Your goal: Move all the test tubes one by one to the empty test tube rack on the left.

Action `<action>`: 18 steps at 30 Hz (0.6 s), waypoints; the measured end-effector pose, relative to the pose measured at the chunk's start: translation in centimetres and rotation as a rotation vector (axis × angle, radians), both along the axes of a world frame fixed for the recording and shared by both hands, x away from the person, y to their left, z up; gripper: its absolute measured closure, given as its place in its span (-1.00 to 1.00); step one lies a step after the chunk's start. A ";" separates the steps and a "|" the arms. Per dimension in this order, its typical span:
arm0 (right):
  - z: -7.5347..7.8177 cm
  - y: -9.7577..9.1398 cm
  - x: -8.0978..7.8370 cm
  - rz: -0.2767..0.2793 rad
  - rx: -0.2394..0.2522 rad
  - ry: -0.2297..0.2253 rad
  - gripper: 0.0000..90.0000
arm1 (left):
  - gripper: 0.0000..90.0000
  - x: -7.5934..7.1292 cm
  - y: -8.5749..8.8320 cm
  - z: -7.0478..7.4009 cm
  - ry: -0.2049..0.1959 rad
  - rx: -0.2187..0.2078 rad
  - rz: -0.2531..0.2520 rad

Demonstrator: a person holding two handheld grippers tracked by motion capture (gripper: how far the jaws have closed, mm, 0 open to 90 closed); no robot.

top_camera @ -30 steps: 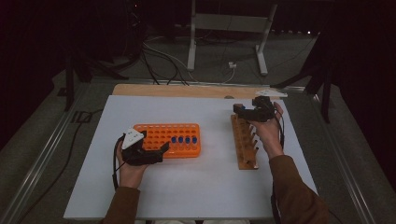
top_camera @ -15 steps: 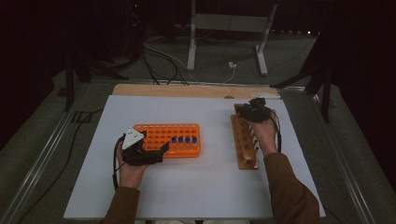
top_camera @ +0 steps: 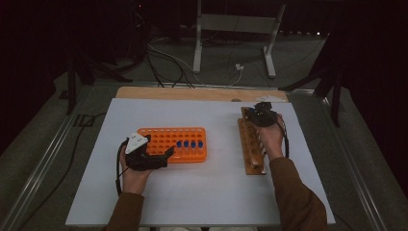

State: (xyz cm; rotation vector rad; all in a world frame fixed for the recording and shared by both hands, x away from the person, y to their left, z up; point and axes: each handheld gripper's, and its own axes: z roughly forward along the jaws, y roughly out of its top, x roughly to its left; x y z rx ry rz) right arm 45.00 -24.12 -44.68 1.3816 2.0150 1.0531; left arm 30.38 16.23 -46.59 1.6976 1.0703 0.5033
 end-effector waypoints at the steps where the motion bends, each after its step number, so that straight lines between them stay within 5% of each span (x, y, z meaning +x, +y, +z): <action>1: 0.1 0.0 0.0 -0.001 0.000 -0.004 0.68 | -0.98 0.0 0.0 0.0 0.000 0.000 0.000; 18: 2.3 -0.7 -1.0 0.000 0.030 -0.048 0.69 | -0.98 0.2 -0.4 0.3 -0.005 0.015 -0.023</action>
